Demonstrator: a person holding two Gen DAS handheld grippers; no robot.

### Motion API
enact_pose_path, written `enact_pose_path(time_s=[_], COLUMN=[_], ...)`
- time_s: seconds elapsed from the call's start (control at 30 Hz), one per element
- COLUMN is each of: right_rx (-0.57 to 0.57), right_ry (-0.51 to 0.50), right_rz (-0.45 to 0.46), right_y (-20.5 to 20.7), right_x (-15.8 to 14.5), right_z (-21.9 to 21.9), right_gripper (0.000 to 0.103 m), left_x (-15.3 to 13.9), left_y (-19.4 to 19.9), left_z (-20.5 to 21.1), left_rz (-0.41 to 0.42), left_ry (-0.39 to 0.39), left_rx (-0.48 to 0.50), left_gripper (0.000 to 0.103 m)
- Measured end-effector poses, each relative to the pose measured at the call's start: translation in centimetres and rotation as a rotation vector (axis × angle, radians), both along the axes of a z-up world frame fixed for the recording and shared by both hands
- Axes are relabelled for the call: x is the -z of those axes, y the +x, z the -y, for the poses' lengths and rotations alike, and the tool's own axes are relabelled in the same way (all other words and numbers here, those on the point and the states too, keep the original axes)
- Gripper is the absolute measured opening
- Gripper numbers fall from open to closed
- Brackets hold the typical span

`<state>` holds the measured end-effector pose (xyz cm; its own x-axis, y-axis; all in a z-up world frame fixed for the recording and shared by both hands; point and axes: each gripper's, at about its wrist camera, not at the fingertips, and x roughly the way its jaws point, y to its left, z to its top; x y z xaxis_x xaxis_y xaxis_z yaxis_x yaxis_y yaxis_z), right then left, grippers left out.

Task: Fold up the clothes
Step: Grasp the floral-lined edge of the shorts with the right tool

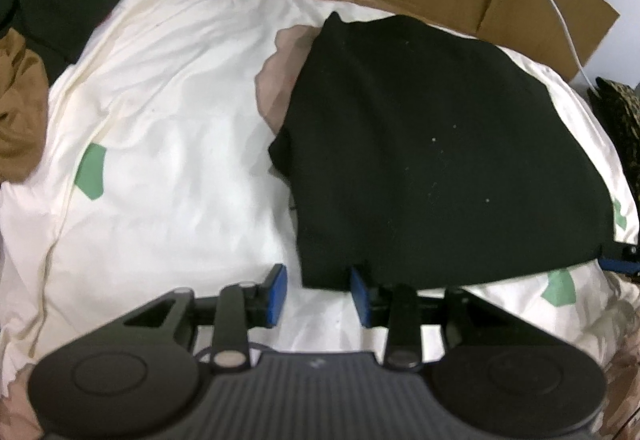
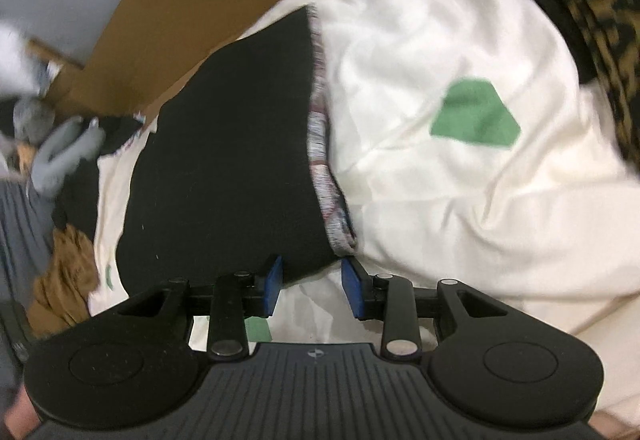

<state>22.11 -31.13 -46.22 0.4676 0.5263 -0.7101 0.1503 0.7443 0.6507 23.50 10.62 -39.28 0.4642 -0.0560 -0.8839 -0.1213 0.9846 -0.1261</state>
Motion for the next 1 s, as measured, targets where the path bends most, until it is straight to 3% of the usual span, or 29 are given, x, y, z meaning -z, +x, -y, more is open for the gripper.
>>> enact_pose_path(time_s=[0.2,0.3,0.37,0.53,0.67,0.77,0.9,1.0], right_rx=[0.132,0.131,0.126,0.126,0.129,0.137,0.167,0.184], right_ry=[0.201,0.209,0.216,0.233,0.274,0.306,0.348,0.364], right_rz=[-0.058,-0.037,-0.020,-0.025,-0.055,-0.053,-0.053,-0.056], right_y=[0.1,0.4,0.5,0.7,0.5,0.6,0.8,0.8], right_x=[2.6,2.4,2.0,1.9,3.0,3.4,3.9,4.1], right_z=[1.5,1.4,1.2,0.8,0.9,0.8,0.8,0.8], right_gripper=[0.039,0.015,0.010,0.014,0.032,0.032,0.031,0.028], left_x=[0.1,0.1,0.0,0.4,1.0,1.1,1.3,1.6], left_y=[-0.2,-0.4,-0.5,-0.8,-0.6,-1.0,-1.6,-1.8], left_z=[-0.4,-0.8,-1.3,-2.0,-2.2,-2.5,-2.7,-2.9], left_rz=[0.010,0.022,0.042,0.087,0.091,0.103,0.124,0.129], left_ry=[-0.021,-0.052,-0.087,-0.142,-0.191,-0.228,-0.278,-0.308], left_rx=[-0.008,-0.023,-0.042,-0.070,-0.084,-0.101,-0.107,-0.112], left_gripper=[0.038,0.037,0.037,0.037,0.037,0.037,0.021,0.021])
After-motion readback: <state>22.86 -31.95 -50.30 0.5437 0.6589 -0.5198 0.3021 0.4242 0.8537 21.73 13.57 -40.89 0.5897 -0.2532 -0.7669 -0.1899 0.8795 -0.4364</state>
